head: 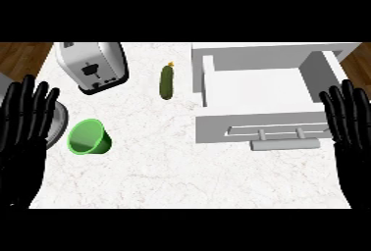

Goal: Pick up the cup, place it into the drawer and close the drawer

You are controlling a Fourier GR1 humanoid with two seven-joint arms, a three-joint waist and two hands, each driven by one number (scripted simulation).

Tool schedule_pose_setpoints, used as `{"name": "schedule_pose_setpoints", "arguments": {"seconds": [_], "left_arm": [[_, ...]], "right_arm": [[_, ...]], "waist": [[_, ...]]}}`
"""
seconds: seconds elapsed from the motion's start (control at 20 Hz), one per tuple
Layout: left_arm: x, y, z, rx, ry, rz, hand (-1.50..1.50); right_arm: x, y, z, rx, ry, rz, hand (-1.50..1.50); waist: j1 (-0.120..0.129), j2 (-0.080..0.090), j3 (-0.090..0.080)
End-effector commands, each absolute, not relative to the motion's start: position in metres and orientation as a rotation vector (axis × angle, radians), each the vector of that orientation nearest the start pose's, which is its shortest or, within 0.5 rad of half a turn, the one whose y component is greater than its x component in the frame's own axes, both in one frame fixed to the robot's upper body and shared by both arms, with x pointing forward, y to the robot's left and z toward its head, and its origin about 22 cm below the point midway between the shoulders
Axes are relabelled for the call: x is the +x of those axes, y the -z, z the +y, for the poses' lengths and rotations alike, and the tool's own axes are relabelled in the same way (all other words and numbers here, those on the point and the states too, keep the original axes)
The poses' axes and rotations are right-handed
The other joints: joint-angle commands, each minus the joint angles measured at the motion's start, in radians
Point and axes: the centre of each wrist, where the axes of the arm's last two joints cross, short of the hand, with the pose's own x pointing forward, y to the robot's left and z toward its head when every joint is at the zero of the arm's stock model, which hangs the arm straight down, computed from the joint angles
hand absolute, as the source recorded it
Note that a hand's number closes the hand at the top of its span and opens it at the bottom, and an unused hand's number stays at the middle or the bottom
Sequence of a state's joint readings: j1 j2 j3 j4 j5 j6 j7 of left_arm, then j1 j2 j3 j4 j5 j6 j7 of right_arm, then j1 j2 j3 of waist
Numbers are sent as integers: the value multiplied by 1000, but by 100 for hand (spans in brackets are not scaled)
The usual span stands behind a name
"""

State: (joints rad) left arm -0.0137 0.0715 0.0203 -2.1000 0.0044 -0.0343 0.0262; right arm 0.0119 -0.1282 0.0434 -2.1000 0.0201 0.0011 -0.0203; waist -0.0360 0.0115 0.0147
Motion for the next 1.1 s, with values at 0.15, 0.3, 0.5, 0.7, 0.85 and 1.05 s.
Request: {"name": "schedule_pose_setpoints", "arguments": {"seconds": [0.15, 0.3, 0.5, 0.7, 0.85, 1.05], "left_arm": [[240, -131, 231, 247, 3, -2092, -150], [239, -107, 235, 164, -254, -1991, -150], [281, -99, 236, 173, -280, -1983, -150], [268, -87, 218, 160, -255, -1980, -150], [277, -114, 222, 175, -258, -2000, -150], [261, -99, 237, 188, -276, -1995, -150]], "right_arm": [[201, -132, -230, 11, -121, -2077, -150], [210, -114, -233, 140, -126, -2002, -150], [223, -116, -222, 165, -117, -1993, -150], [207, -136, -243, 144, -128, -1997, -150], [231, -133, -237, 143, -117, -1986, -150], [224, -120, -231, 120, -104, -2008, -150]], "waist": [[29, -11, -15], [33, -7, -16], [30, -8, -15], [32, -12, -15], [36, -12, -15], [36, -12, -15]]}}
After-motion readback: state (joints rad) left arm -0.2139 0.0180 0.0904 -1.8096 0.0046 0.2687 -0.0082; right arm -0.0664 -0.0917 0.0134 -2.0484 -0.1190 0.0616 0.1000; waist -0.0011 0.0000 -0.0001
